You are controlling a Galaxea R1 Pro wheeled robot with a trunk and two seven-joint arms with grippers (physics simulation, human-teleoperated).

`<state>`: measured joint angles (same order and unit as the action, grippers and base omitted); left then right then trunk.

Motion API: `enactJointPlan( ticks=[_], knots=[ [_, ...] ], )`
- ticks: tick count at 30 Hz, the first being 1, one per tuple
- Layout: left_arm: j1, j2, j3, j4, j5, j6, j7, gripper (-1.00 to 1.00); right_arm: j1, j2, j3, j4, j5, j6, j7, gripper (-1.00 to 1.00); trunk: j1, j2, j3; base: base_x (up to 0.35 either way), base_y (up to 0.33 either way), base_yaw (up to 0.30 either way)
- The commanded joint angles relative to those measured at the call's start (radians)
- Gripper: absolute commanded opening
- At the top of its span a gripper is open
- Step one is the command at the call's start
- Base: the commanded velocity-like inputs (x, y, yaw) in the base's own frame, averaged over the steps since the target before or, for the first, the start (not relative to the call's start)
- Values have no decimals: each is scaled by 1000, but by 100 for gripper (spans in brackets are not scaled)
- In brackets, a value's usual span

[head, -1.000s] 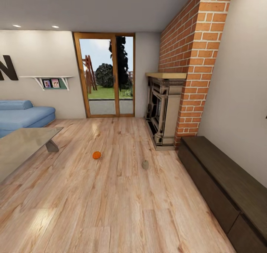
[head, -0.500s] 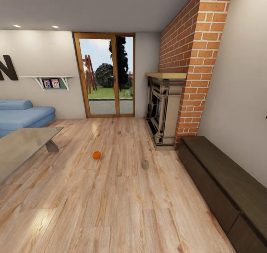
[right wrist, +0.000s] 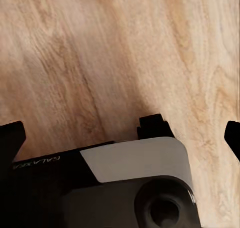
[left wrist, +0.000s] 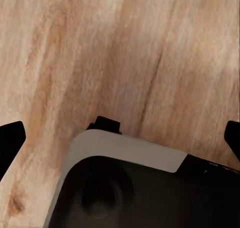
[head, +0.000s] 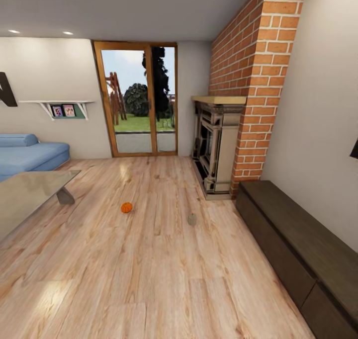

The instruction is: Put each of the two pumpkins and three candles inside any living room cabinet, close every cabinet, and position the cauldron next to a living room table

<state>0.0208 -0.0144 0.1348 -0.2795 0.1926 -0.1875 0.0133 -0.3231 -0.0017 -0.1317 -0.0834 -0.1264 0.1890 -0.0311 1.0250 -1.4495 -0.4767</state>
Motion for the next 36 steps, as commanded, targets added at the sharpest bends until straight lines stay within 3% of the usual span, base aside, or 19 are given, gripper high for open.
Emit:
enactJointPlan(
  ticks=[1, 7, 12, 14, 16, 17, 22, 26, 28, 34, 36],
  knots=[
    [1, -1, 3, -12, 22, -20, 1, 100, -14, -1, -2, -2, -15, 6, -12, 100, 0, -1, -2, 0, 0, -171],
    [-36, -1, 6, -126, 54, -40, 1, 100, -72, -3, -24, -52, -22, 6, -26, 100, 0, -1, -10, 0, 0, -169],
    [-136, 11, 11, -174, 65, 2, 3, 100, -78, -3, -102, -86, -21, -41, -26, 100, 0, -1, -18, 0, 0, -102],
    [-164, 12, 21, -185, 106, 2, 3, 100, -79, -3, -117, -84, -21, -96, -26, 100, 0, -1, -21, 0, 0, -25],
    [-205, 10, 26, -192, 175, 13, 2, 100, -78, -1, -124, -82, -21, -147, -26, 100, 0, -1, -25, 0, 0, -9],
    [-219, 9, 26, -191, 189, 21, 5, 100, -79, 1, -125, -81, -21, -157, -26, 100, 0, -1, -26, 0, 0, -4],
    [-249, 10, 23, -176, 200, 62, 90, 100, -78, 11, -125, -80, -22, -163, -27, 100, 0, -1, -35, 0, 0, -1],
    [-251, 8, 13, -168, 200, 69, 105, 100, -77, 29, -126, -79, -23, -169, -27, 100, 0, -1, -41, 0, 0, 0],
    [-252, 7, -13, -167, 199, 70, 105, 100, -75, 38, -126, -79, -24, -173, -27, 100, 0, -1, -45, 0, 0, 0],
    [-252, 7, -162, -167, 199, 74, 107, 100, -70, 47, -125, -81, -19, -177, -28, 100, 0, -1, -55, 0, 0, 0],
    [-252, 7, -195, -169, 200, 78, 108, 100, -70, 48, -123, -80, -15, -173, -27, 100, 0, -1, -58, 0, 0, 0]
  ],
)
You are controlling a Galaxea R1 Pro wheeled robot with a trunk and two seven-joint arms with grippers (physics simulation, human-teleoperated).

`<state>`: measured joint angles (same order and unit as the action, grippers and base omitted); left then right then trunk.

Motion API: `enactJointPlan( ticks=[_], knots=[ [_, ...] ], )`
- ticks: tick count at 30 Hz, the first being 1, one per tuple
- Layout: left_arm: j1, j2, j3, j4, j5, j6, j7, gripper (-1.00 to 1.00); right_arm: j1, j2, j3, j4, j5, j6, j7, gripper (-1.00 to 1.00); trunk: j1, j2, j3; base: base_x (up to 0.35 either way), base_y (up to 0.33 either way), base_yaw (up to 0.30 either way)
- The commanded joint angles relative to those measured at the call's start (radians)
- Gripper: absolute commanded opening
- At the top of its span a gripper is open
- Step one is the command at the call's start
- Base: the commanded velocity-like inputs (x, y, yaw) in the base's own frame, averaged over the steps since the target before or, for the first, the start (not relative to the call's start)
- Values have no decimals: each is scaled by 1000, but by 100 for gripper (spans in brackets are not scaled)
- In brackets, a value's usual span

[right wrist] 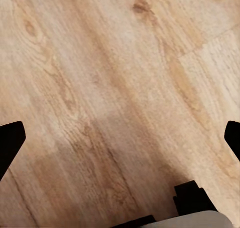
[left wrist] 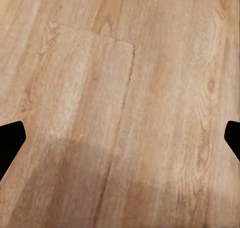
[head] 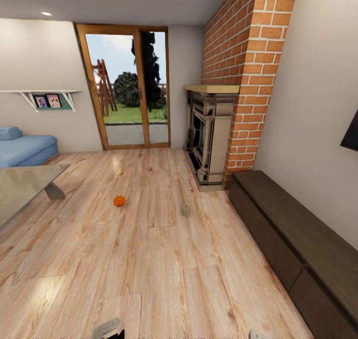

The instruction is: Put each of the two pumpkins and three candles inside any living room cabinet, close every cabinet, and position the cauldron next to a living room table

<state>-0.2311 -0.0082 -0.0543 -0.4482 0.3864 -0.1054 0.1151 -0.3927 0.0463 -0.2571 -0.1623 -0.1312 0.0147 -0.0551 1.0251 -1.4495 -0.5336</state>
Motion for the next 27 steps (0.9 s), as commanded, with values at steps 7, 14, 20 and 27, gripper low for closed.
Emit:
enactJointPlan(
  ticks=[7, 14, 20, 27],
  knots=[
    [0, 0, -37, -3, 5, -1, 7, 100, 1, 13, 5, 0, -2, 3, -2, 100, 0, -1, -13, 0, 0, 0],
    [-1, 5, -143, -5, 5, -38, 3, 100, 2, 16, 6, 0, -1, 0, -2, 100, 0, -1, -24, 0, 0, 0],
    [-1, -1, -163, -7, 3, -123, 11, 100, 2, 17, 6, 0, -1, -2, -2, 100, 0, -1, -34, 0, 0, 0],
    [-1, -7, -160, -3, 1, -72, 22, 100, 2, 15, 6, 0, -1, 5, 0, 100, 0, -1, -46, 0, 0, 0]
  ],
)
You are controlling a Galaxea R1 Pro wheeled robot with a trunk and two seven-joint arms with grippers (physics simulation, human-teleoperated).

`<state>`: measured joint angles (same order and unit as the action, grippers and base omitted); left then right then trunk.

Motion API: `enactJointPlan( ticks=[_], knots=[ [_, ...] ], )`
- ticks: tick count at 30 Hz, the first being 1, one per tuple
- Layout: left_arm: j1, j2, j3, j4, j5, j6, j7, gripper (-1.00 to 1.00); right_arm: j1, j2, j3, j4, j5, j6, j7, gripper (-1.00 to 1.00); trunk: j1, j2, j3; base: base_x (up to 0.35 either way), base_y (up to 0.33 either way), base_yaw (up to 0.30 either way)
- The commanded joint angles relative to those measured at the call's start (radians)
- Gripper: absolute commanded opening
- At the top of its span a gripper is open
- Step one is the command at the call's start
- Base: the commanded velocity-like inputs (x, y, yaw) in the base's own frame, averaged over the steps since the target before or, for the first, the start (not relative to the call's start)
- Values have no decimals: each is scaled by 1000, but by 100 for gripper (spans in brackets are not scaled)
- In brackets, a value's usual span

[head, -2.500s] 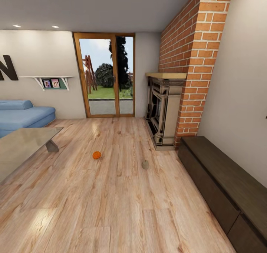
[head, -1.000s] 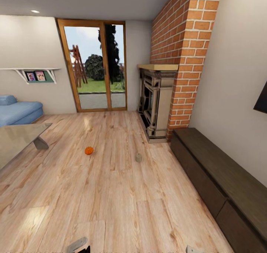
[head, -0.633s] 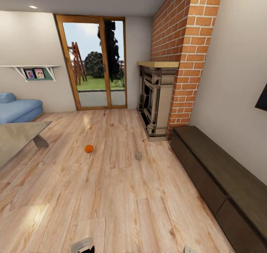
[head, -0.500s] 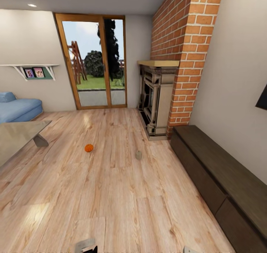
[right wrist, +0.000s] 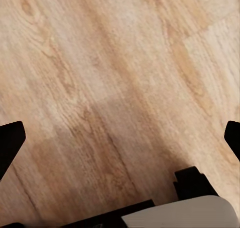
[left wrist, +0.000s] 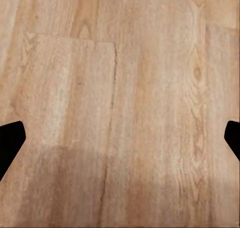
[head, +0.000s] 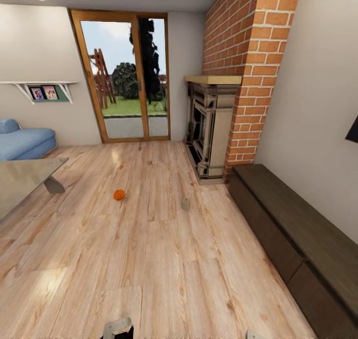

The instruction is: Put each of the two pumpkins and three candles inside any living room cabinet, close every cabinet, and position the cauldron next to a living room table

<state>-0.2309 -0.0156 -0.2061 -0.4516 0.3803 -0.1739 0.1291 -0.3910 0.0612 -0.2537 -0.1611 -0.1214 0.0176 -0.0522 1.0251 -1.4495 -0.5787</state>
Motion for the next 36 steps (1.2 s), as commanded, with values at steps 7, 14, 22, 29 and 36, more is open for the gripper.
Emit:
enactJointPlan(
  ticks=[7, 14, 22, 29, 36],
  knots=[
    [-1, -1, -9, -4, 6, 31, 12, 100, 0, 1, 6, -2, -8, -1, -2, 100, 0, 0, -13, 0, 0, 0],
    [-1, 0, -3, -4, 9, 32, 11, 100, 1, 0, 7, -2, -8, -4, 0, 100, 0, 0, -24, 0, 0, 0],
    [-1, 0, -2, -4, 9, 51, 10, 100, 1, 0, 7, -2, -9, -4, 6, 100, 0, 0, -38, 0, 0, 0],
    [-1, 6, -8, -4, 8, 40, 5, 100, 3, 0, 7, -2, -9, -5, 8, 100, 0, 0, -49, -60, 0, 0],
    [0, 7, -12, -4, 5, 38, 4, 100, 4, -1, 7, -3, -9, -7, 7, 100, 0, 0, -60, -143, 13, -54]
  ],
)
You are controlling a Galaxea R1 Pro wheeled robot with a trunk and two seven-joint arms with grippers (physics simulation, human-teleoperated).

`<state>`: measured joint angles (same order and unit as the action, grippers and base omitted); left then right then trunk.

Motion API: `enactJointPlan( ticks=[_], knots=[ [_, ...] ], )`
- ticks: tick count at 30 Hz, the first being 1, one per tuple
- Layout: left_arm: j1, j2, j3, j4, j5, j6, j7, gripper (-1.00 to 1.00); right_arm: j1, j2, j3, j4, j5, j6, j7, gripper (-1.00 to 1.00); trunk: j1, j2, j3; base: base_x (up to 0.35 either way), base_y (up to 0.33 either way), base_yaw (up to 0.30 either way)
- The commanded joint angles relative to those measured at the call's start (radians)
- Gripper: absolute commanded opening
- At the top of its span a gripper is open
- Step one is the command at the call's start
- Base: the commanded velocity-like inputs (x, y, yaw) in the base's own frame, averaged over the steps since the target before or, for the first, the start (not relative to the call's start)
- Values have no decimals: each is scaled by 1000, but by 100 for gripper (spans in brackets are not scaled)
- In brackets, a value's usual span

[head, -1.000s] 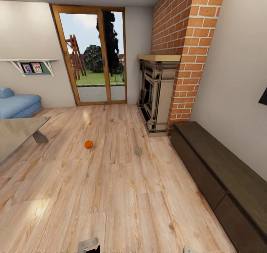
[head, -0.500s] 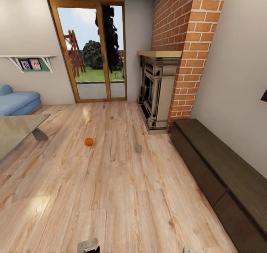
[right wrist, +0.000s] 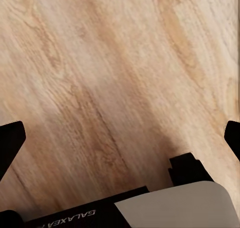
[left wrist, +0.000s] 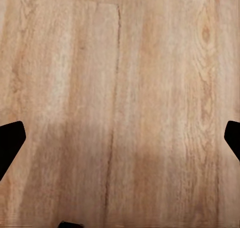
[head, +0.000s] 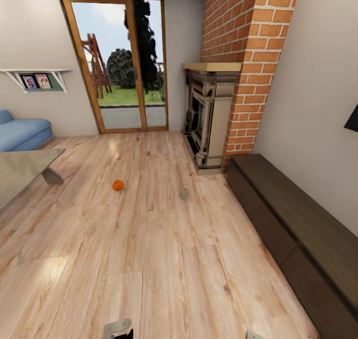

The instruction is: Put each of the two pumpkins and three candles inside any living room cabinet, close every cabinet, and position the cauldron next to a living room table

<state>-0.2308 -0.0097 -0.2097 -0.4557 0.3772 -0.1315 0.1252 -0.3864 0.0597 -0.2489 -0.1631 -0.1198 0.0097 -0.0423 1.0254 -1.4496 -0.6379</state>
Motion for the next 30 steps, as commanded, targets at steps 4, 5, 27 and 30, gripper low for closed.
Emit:
enactJointPlan(
  ticks=[4, 5, 27, 30],
  knots=[
    [-1, 0, -9, 0, 8, -4, 8, 100, 0, 0, 2, -1, -11, 1, -2, 100, 0, 0, -6, -249, 142, -190],
    [-1, 0, -10, 0, 8, -4, 8, 100, 0, 0, 1, -1, -11, 1, -2, 100, 0, 0, -7, -280, 170, -195],
    [-1, -1, -11, 6, 5, -5, 8, 100, 0, -3, 0, -1, -9, 0, -2, 100, 0, 0, -26, -32, 21, -142],
    [-1, -1, -11, 7, 5, -5, 8, 100, 0, -4, 0, -1, -9, 0, -2, 100, 0, 0, -26, 0, 0, -3]
  ],
)
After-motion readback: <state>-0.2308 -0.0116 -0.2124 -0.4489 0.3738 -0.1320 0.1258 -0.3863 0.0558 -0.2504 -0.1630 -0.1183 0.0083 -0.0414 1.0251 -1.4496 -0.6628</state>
